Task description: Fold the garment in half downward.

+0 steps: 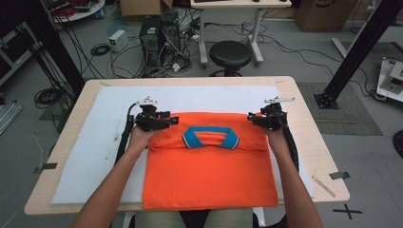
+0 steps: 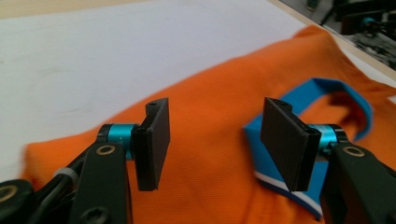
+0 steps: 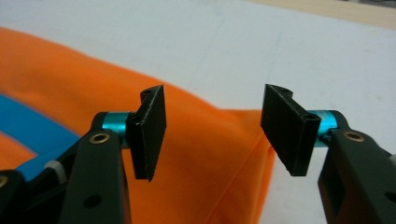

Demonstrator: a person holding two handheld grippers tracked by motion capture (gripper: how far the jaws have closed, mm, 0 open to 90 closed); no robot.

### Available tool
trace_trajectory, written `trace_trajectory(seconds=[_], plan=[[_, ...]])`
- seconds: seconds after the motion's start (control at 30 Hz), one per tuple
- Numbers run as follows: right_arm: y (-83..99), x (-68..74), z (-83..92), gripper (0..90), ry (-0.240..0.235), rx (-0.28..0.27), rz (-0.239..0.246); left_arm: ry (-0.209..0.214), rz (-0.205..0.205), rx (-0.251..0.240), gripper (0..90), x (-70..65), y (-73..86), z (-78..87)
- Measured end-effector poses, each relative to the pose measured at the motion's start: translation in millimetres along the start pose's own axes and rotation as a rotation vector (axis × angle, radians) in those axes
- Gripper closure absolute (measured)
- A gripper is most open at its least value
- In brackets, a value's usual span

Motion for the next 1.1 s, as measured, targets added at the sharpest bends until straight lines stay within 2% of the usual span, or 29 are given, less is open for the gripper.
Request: trace_trajectory(seconds=[0.13, 0.2, 0.27, 0.43, 0.5, 0.57, 0.63, 0.67, 0.83, 0.93, 1.0, 1.1], plan=[[9.5, 9.6, 6.8, 39.1, -0.014, -0.001, 0.020, 0.057, -0.036, 0.038, 42.1, -19.4, 7.3, -8.6], [13.1, 13.0, 9.7, 38.8, -0.015, -0.002, 0.034, 0.092, -0.055, 0.084, 42.1, -28.3, 14.6, -15.1], [15.5, 16.6, 12.5, 38.8, -0.024, -0.004, 0.039, 0.111, -0.057, 0.114, 42.2, -33.6, 20.5, -20.8], [17.4, 24.0, 16.0, 38.8, -0.035, -0.003, 0.065, 0.130, -0.050, 0.159, 44.3, -39.3, 31.4, -29.9], [17.6, 26.3, 16.0, 38.9, -0.043, -0.003, 0.068, 0.116, -0.057, 0.165, 50.6, -40.6, 34.9, -31.2], [18.6, 29.5, 15.6, 38.9, -0.051, 0.001, 0.070, 0.085, -0.081, 0.166, 62.0, -40.4, 37.6, -31.3], [19.5, 32.5, 15.2, 38.9, -0.057, 0.000, 0.072, 0.065, -0.097, 0.148, 74.4, -41.0, 38.2, -29.8], [19.9, 34.4, 15.1, 38.9, -0.064, -0.002, 0.073, 0.065, -0.102, 0.134, 76.0, -42.4, 38.0, -28.6], [22.8, 46.1, 15.5, 38.8, -0.094, -0.003, 0.078, 0.070, -0.137, 0.069, 76.8, -52.6, 36.0, -16.5], [24.0, 57.7, 15.4, 38.9, -0.120, -0.002, 0.090, 0.092, -0.157, 0.021, 76.8, -61.7, 35.7, -6.3], [24.0, 65.1, 15.1, 38.9, -0.144, -0.001, 0.097, 0.102, -0.175, 0.009, 76.8, -67.0, 38.5, -0.8], [25.3, 81.8, 11.3, 39.9, -0.207, 0.014, 0.107, 0.117, -0.203, 0.001, 76.7, -74.2, 42.7, 4.4]])
Point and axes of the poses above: each handheld gripper's, and its own axes: z roughly backward along the jaws, y roughly out of its underside, x roughly to its left, the point moved 10 cm from there along -z, roughly forward along the jaws, and after that the axes turned 1 degree about x, right-handed, at the moved point
